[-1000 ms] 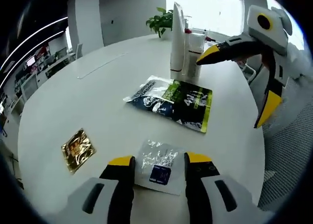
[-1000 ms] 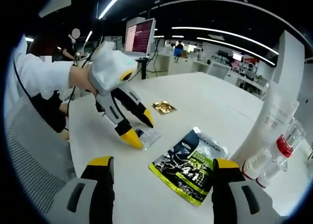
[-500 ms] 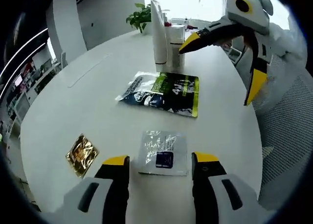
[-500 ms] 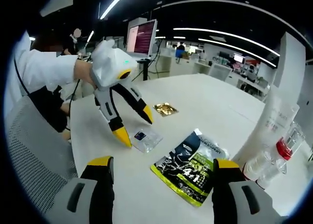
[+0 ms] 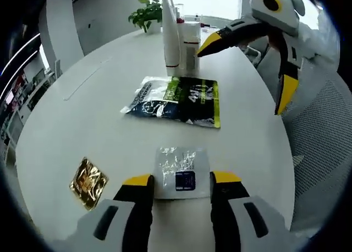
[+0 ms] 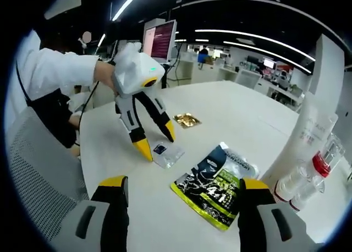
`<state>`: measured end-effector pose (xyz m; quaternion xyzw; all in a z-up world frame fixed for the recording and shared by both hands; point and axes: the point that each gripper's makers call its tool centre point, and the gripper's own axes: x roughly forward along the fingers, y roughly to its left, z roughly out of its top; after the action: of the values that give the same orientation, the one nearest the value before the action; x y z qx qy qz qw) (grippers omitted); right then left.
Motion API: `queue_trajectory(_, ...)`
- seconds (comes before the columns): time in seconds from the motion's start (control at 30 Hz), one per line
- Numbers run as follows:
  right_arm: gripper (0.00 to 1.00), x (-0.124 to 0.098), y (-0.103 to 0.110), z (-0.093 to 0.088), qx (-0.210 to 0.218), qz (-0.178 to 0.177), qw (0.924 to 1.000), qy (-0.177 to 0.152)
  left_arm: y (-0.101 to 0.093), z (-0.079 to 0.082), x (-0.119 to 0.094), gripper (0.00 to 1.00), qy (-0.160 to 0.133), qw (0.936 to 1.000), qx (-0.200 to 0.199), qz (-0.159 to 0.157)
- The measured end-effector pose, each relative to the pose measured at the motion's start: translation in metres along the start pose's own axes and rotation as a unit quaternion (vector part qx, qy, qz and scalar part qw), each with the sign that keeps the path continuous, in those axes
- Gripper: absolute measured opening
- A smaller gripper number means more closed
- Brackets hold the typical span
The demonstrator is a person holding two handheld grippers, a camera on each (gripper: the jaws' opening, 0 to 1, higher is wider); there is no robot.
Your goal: Arrange the skincare products in the storage area until every visible bottle or jar stands upright without overlapping.
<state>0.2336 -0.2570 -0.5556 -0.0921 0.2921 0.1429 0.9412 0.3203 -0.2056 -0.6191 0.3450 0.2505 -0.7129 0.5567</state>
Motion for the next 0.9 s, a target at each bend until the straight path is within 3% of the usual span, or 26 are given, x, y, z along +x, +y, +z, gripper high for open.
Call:
queue_trajectory(0.43, 0.79, 0.0, -0.001, 0.001, 0.001, -0.001, 1.0, -0.002, -0.011, 0.011, 0.008, 0.39, 0.01, 0.9975, 0.055, -0.043)
queue_trajectory(0.9, 0.79, -0.002, -0.002, 0.002, 0.001, -0.004, 1.0, -0.003, -0.023, 0.021, 0.01, 0.4, 0.011, 0.9956, 0.076, -0.054)
